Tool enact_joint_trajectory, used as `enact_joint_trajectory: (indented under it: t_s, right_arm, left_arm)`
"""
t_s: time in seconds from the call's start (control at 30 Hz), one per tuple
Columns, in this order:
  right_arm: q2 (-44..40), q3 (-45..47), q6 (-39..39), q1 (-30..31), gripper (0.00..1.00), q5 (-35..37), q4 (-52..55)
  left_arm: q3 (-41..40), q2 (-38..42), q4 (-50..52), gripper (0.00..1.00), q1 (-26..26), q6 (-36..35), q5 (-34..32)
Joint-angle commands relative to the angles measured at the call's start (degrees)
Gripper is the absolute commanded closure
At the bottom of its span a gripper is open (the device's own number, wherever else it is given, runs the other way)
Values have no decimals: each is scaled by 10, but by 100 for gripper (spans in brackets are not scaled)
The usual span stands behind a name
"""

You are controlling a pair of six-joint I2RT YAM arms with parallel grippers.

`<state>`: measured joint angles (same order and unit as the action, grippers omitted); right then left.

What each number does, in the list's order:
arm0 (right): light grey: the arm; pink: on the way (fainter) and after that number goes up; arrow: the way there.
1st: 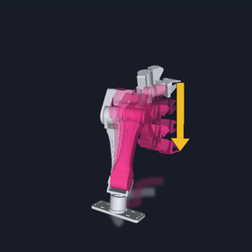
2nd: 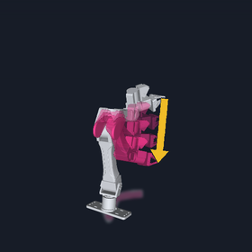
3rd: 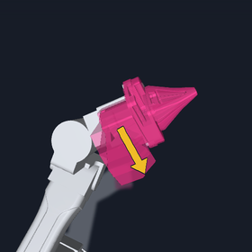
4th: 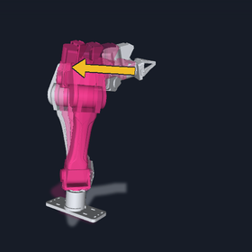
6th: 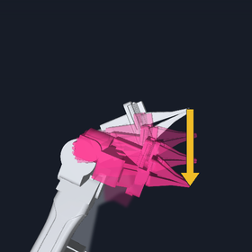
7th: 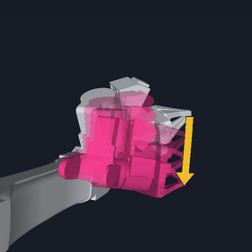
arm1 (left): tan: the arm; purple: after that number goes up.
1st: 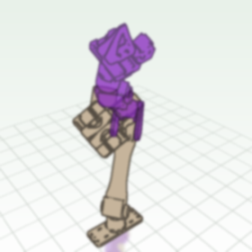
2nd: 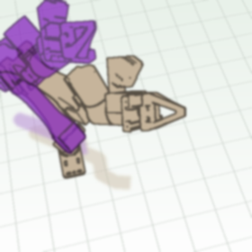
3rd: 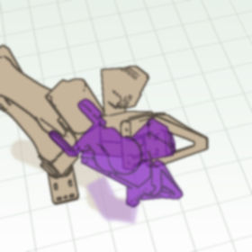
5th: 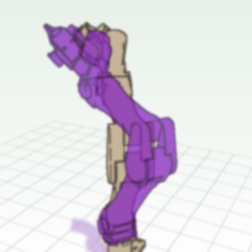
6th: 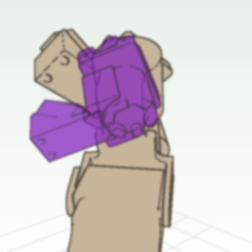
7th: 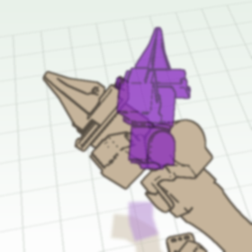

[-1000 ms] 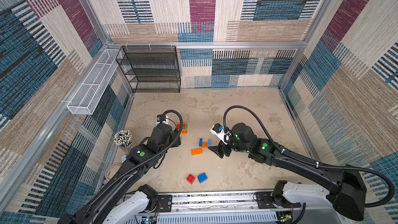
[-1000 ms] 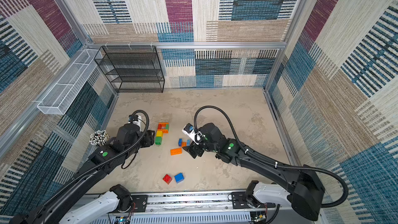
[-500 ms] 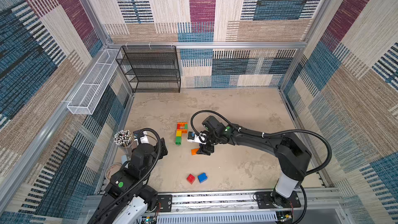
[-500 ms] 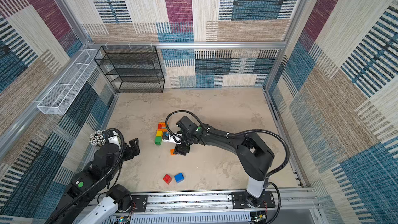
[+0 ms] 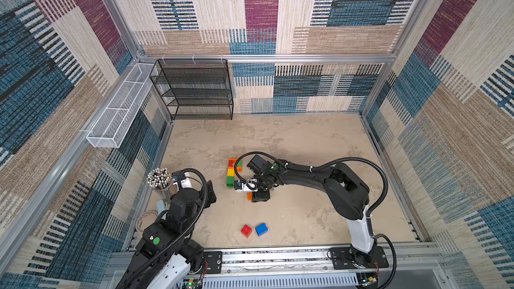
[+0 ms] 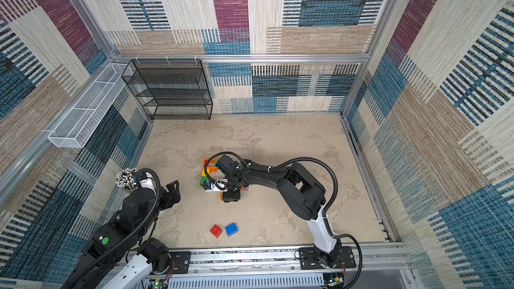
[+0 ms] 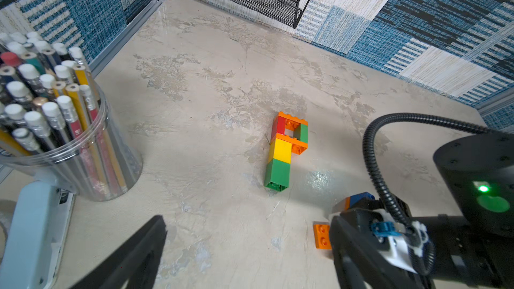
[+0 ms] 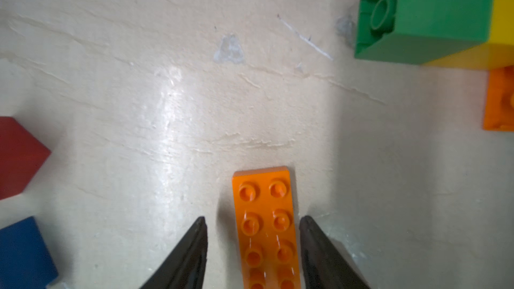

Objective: Assemble the letter p with lego
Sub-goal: Pick up the lego brick from the center of the board.

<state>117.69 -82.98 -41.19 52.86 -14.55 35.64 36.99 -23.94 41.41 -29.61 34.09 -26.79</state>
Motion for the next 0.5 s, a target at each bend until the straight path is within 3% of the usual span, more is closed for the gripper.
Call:
enact_joint_trajectory:
  t_s: [0.0, 0.47]
  right_arm:
    - [4, -2, -8, 2, 46, 26, 4]
    - [-21, 21, -6, 11, 67, 51, -24]
  left_arm:
    - [-1, 2, 3, 7, 1, 6, -7]
    - [-3, 4, 1, 7, 1, 6, -10]
